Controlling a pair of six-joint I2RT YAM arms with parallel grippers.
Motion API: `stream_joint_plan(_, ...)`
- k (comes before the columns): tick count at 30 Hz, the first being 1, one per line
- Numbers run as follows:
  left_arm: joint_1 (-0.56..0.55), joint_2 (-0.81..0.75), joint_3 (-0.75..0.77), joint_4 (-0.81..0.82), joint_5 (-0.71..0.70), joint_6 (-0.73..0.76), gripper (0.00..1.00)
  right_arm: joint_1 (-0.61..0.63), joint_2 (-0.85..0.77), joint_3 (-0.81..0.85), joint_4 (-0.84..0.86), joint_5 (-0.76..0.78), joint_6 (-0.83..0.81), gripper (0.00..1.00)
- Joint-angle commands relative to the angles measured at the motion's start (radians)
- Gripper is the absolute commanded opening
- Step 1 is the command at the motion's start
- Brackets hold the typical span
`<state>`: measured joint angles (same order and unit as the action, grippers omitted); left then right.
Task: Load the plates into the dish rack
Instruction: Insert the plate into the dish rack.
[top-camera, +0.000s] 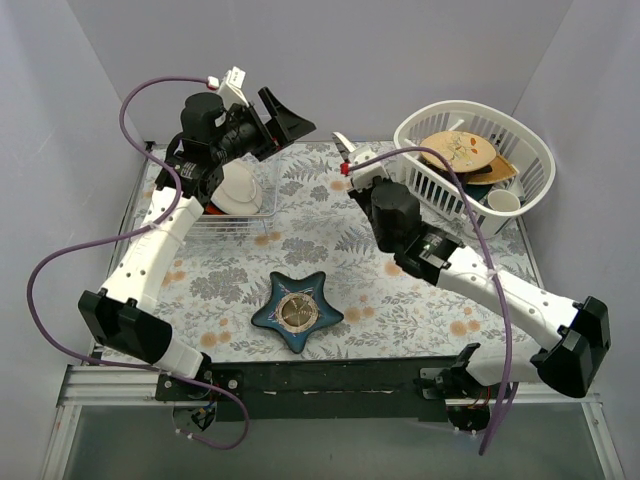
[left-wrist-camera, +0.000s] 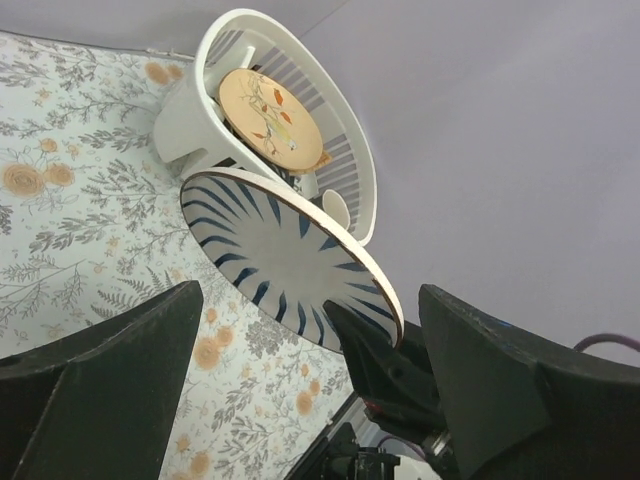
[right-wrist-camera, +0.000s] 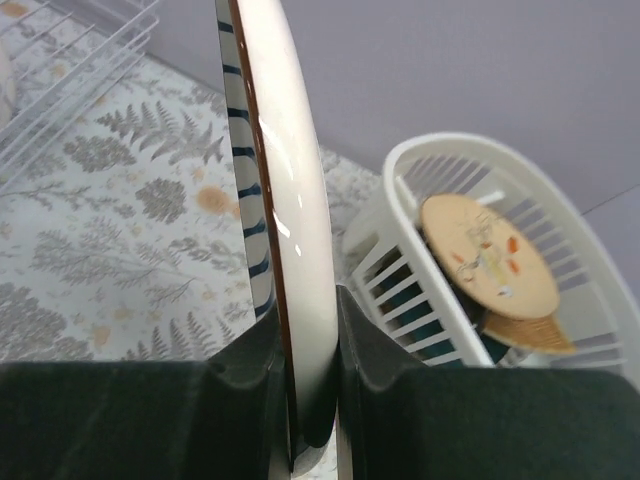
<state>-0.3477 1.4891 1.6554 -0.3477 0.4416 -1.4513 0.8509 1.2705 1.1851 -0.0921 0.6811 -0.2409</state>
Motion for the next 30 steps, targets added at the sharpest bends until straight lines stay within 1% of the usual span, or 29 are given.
stream_joint_plan(1,0.003,-0.001,0.046,-0.063,0.039,-0.014,0.9,0.132,-0.039,-0.089,0.584,0.33,-0.404,0.01)
stream_joint_plan(2,0.003,0.0,0.046,-0.062,0.045,-0.023,0.9,0.152,-0.039,-0.144,0.679,0.363,-0.537,0.01)
stream_joint_plan(3,0.003,0.0,0.044,-0.057,0.054,-0.038,0.9,0.168,-0.036,-0.172,0.839,0.379,-0.602,0.01)
stream_joint_plan(5,0.003,-0.003,0.032,-0.045,0.083,-0.057,0.9,0.209,-0.019,-0.238,1.029,0.399,-0.739,0.01)
stream_joint_plan(6,0.003,-0.006,0.027,-0.043,0.089,-0.063,0.9,0.223,-0.008,-0.255,1.219,0.402,-0.868,0.01)
stream_joint_plan(9,0.004,-0.012,0.015,-0.042,0.104,-0.084,0.9,0.275,0.055,-0.289,1.487,0.393,-1.079,0.01)
stream_joint_plan(10,0.004,-0.015,0.007,-0.039,0.112,-0.098,0.9,0.293,0.099,-0.291,1.632,0.387,-1.212,0.01)
stream_joint_plan(13,0.003,-0.023,-0.022,-0.014,0.154,-0.119,0.89,0.323,0.171,-0.277,1.81,0.362,-1.365,0.01)
stream_joint_plan(19,0.0,-0.052,-0.072,-0.005,0.174,-0.124,0.89,0.353,0.21,-0.257,1.841,0.339,-1.394,0.01)
stream_joint_plan(22,-0.008,-0.05,-0.1,0.006,0.192,-0.127,0.86,0.366,0.222,-0.249,1.87,0.322,-1.426,0.01)
stream_joint_plan(23,-0.013,-0.05,-0.109,0.021,0.197,-0.13,0.84,0.369,0.224,-0.246,1.878,0.319,-1.433,0.01)
stream_joint_plan(30,-0.06,-0.038,-0.164,0.078,0.22,-0.149,0.8,0.387,0.207,-0.245,1.875,0.304,-1.434,0.01)
